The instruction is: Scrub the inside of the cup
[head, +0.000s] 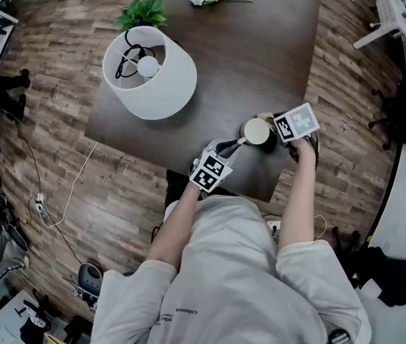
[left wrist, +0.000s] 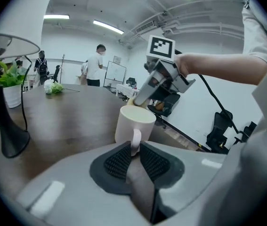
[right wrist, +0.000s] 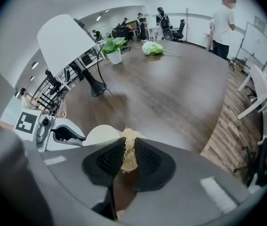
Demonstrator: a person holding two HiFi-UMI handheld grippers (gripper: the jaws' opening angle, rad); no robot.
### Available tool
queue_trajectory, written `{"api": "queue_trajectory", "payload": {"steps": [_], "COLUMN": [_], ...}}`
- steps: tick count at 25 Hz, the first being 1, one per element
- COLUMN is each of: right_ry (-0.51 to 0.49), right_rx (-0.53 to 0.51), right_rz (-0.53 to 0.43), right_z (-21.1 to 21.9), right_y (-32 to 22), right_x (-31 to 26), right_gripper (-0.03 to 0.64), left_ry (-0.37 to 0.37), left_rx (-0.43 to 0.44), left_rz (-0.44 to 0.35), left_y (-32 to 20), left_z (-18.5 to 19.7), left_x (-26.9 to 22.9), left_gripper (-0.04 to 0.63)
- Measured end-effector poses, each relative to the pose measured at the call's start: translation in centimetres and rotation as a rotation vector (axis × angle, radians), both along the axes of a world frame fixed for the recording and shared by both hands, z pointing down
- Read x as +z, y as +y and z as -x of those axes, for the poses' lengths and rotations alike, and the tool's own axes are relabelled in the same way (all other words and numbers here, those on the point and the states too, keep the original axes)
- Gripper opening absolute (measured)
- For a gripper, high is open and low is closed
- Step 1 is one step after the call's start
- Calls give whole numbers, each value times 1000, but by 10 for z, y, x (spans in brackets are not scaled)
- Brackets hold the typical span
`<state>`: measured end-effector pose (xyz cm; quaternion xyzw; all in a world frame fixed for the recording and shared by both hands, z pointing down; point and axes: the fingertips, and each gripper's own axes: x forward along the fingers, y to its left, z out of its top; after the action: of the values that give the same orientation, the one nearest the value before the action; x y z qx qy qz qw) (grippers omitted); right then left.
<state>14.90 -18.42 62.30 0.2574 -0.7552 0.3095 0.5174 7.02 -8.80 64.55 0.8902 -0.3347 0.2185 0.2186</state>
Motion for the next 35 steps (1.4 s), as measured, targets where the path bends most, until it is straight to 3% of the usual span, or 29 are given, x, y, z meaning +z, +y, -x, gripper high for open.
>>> {"api": "queue_trajectory", "payload": {"steps": [4,9,13,17,19,23,27,35], "right_ry": [-96,-211,-280,-246,-228,-225,-280,-254], "right_rx": [93,254,362,507,588,814,1020,1082], "right_rz": [-43,-54,-79,-235,-344,-547,-651,-756], "right_z": [-14,-20,-17,-15,-9,2,22,44], "right_y": [26,73,107,133,139,149,172,222], "right_x": [-9,-18,-16,-16,-21,-34,-38,-48], "right_gripper": [83,83,84,83,83,83,83,80], "left_ry": [-2,-36,22,42,47,50,21,11], "left_rx": [-43,40,79,116,127,191,269,307], "left_rz": [18,30,28,-17,-48,-93,-122,-150], "left_y": [-3,-2,-9,-9,-6,6,24,53], "left_z": [5,13,18,25,29,28,31,61], "left_x": [-2,1,-10,-32,-43,-59,-65,-68], "left_gripper": [60,60,59,57,16,2,2,2]}}
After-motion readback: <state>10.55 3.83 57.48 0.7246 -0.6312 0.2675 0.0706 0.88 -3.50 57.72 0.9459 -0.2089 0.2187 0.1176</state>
